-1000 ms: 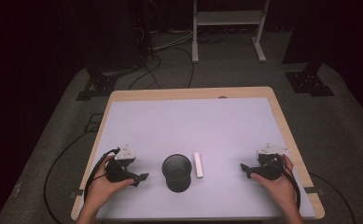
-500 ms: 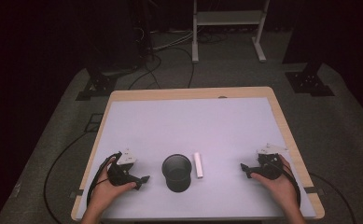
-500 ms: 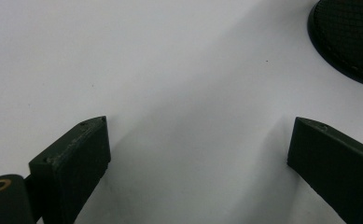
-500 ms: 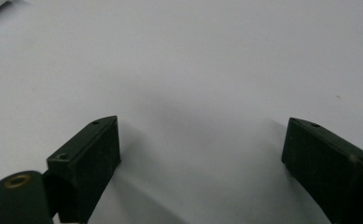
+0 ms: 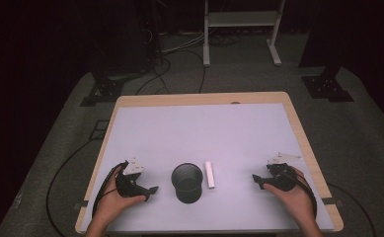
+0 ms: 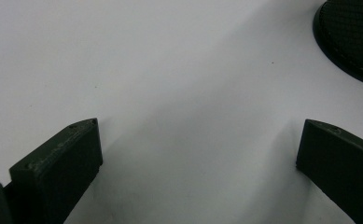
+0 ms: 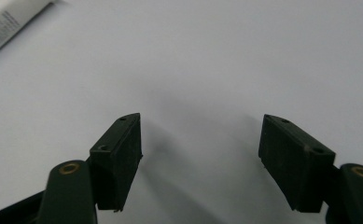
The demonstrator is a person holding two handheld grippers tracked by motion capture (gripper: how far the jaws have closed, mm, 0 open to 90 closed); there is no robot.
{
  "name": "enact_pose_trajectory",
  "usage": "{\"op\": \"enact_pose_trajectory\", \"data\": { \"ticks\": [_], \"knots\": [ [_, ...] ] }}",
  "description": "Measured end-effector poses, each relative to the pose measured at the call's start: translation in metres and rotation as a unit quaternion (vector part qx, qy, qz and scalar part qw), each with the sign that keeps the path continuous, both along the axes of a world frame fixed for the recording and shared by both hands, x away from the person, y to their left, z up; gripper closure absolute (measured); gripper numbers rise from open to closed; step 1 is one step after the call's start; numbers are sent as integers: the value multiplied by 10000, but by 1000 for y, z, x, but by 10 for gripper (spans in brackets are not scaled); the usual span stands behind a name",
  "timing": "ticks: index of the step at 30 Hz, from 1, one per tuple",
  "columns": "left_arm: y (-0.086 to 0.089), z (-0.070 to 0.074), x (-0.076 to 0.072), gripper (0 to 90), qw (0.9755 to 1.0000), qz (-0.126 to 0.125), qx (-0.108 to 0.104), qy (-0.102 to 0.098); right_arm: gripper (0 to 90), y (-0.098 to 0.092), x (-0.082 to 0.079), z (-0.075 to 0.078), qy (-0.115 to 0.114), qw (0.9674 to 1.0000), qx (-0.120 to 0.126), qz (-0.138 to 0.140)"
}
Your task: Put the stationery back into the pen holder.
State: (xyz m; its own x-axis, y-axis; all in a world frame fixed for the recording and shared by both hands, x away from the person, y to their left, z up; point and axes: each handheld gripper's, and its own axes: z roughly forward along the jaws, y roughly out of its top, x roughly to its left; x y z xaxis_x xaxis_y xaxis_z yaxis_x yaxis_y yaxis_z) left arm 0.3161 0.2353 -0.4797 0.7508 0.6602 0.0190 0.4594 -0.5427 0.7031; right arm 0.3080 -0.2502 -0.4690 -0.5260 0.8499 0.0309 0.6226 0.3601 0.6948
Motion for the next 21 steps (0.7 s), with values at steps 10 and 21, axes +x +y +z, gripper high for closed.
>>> {"op": "enact_pose_trajectory", "data": {
  "ticks": [10,21],
  "knots": [
    [0,0,0,0,10000,1,-9,5,301,24,4,10,50,9995,91,302],
    [0,-1,0,0,10000,6,-26,-7,296,52,3,18,20,9978,238,620]
  ]
}}
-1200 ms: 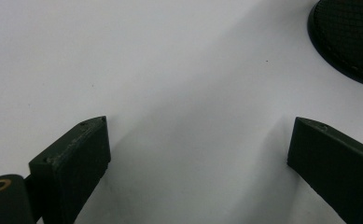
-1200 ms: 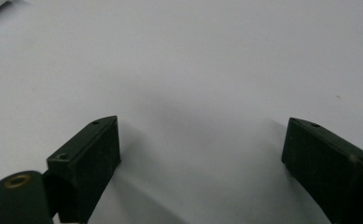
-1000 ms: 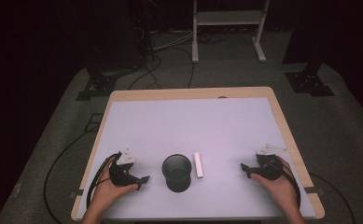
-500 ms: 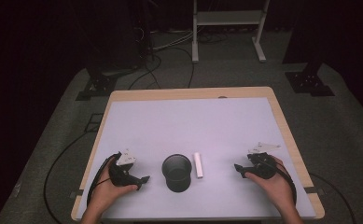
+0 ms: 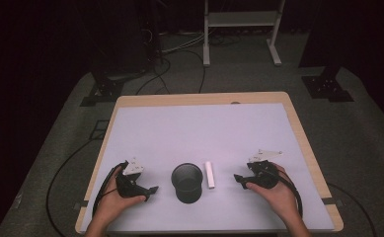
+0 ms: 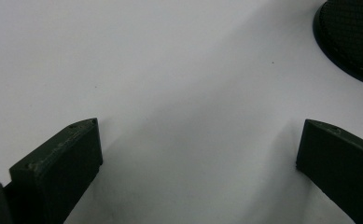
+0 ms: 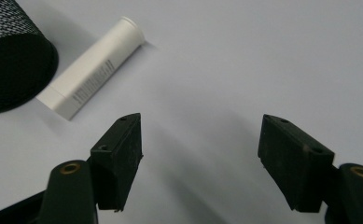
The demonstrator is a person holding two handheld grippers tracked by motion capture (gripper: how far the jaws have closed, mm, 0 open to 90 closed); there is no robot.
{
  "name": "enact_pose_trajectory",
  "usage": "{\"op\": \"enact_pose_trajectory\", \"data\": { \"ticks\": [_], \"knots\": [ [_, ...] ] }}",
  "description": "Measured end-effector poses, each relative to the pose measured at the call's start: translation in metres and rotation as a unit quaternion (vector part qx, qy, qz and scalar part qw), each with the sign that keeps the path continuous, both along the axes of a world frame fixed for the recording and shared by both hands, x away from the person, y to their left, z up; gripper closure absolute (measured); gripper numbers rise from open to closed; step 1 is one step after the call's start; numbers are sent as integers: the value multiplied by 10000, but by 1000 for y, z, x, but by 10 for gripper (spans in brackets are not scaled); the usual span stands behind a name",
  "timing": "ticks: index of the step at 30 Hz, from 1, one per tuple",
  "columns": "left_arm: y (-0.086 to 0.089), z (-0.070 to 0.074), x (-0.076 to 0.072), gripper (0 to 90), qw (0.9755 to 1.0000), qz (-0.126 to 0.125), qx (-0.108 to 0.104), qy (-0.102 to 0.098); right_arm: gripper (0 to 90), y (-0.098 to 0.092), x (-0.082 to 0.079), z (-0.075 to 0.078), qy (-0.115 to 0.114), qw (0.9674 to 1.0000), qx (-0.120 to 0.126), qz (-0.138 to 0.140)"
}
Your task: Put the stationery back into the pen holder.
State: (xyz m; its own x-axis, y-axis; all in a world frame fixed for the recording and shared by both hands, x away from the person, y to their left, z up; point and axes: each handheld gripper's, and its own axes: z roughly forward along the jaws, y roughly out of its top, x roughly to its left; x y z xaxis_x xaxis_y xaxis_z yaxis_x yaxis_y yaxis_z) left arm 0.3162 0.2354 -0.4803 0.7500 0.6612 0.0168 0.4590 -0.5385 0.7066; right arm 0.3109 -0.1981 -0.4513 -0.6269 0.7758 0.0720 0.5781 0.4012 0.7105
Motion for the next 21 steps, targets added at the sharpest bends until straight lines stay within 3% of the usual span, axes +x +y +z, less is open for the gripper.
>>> {"op": "enact_pose_trajectory", "data": {
  "ticks": [21],
  "knots": [
    [0,0,0,0,10000,-3,0,-1,282,57,2,5,-16,9986,137,518]
  ]
}}
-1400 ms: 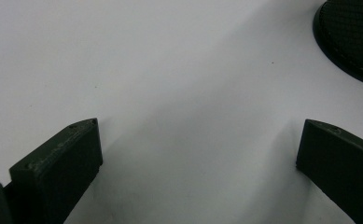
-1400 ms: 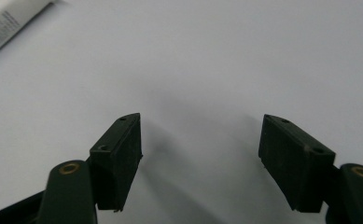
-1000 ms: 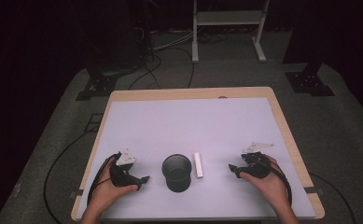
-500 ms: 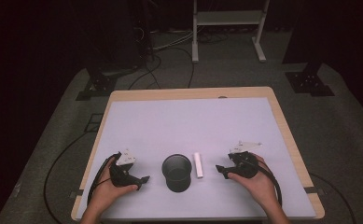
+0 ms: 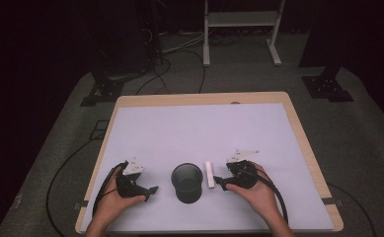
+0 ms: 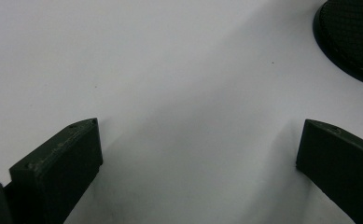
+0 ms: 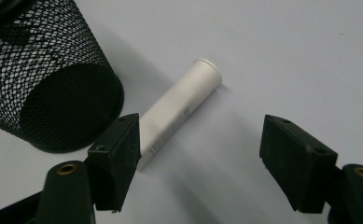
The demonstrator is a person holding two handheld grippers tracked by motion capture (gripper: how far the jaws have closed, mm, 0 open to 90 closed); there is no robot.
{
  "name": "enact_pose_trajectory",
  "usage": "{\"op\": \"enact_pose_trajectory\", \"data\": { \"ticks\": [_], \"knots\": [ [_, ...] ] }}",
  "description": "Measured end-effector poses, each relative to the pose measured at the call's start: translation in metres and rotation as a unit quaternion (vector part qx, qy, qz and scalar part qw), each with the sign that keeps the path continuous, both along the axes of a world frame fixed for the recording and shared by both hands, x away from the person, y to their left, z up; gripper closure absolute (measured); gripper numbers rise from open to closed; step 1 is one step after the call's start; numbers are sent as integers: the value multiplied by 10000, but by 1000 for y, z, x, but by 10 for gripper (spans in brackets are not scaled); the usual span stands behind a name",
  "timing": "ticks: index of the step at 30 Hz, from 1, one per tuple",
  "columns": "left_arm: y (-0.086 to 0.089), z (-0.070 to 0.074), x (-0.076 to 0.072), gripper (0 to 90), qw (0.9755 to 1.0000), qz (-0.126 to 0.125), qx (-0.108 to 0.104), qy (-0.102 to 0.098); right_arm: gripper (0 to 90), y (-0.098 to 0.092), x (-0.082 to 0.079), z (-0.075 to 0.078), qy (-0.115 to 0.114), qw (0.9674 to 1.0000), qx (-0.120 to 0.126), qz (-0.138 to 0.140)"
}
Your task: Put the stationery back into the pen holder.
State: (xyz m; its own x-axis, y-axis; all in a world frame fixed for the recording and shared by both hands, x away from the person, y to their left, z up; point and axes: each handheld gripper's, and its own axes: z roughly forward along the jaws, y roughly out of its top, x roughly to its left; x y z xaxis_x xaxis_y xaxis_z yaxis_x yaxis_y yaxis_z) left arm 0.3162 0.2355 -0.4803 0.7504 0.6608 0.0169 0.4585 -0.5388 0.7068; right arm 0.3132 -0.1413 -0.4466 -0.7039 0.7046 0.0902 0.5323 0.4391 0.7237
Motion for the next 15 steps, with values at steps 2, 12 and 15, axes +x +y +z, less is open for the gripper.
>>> {"op": "enact_pose_trajectory", "data": {
  "ticks": [2,12,15],
  "knots": [
    [0,0,0,0,10000,-1,2,0,283,4,1,-1,10,10000,-1,28],
    [0,0,0,0,10000,0,1,-1,283,19,5,-8,57,9999,-75,117],
    [0,0,0,0,10000,-1,3,0,283,22,7,-10,46,9999,-108,120]
  ]
}}
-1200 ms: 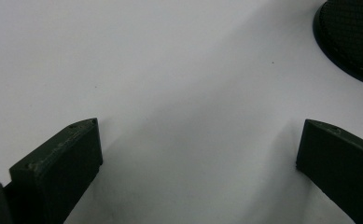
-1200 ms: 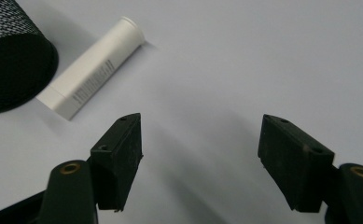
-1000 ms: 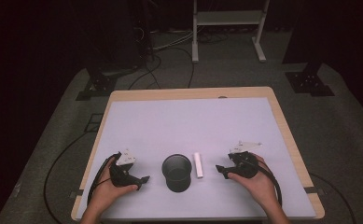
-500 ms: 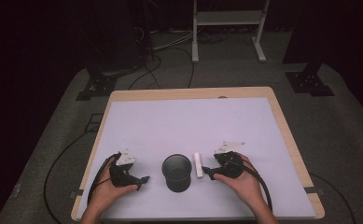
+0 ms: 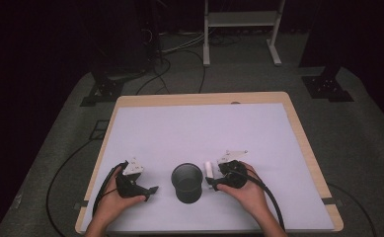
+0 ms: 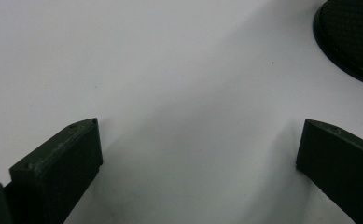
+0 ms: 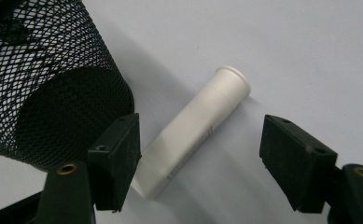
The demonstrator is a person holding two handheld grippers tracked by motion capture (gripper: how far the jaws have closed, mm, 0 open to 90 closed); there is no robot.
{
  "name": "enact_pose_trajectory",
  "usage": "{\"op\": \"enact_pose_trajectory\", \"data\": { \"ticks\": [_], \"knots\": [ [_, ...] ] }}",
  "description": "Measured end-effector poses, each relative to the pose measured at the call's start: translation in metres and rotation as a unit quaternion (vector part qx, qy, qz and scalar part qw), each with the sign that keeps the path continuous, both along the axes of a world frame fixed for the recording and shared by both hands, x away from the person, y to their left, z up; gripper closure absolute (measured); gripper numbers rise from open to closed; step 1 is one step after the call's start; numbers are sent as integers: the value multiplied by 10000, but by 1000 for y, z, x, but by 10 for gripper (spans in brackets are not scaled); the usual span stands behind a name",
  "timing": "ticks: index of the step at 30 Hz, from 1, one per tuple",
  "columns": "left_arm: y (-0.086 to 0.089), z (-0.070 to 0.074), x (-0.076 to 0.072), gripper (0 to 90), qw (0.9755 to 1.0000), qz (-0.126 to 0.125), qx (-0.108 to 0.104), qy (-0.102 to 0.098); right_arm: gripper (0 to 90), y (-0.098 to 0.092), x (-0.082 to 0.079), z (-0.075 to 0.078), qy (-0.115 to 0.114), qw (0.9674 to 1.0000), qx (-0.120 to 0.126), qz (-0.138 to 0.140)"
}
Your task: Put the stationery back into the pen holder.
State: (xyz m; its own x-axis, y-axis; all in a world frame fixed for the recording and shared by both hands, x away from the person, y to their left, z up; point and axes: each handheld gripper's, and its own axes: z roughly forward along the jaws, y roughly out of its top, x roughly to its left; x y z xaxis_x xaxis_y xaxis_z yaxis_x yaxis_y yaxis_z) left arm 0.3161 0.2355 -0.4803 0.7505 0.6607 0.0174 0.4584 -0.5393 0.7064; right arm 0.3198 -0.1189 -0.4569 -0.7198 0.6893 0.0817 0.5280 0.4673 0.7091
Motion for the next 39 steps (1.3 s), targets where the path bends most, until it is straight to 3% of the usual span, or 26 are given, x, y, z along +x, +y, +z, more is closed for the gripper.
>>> {"op": "enact_pose_trajectory", "data": {
  "ticks": [4,15,26,39],
  "knots": [
    [0,0,0,0,10000,-1,1,0,282,4,0,-3,26,10000,-35,13],
    [0,0,0,0,10000,0,1,-1,294,3,-3,-8,65,9989,-465,56],
    [0,0,0,0,10000,0,2,-3,400,-6,-10,-11,-32,9982,-605,-10],
    [0,0,0,0,10000,1,1,1,628,-9,-10,-9,9,9983,-576,-82]
  ]
}}
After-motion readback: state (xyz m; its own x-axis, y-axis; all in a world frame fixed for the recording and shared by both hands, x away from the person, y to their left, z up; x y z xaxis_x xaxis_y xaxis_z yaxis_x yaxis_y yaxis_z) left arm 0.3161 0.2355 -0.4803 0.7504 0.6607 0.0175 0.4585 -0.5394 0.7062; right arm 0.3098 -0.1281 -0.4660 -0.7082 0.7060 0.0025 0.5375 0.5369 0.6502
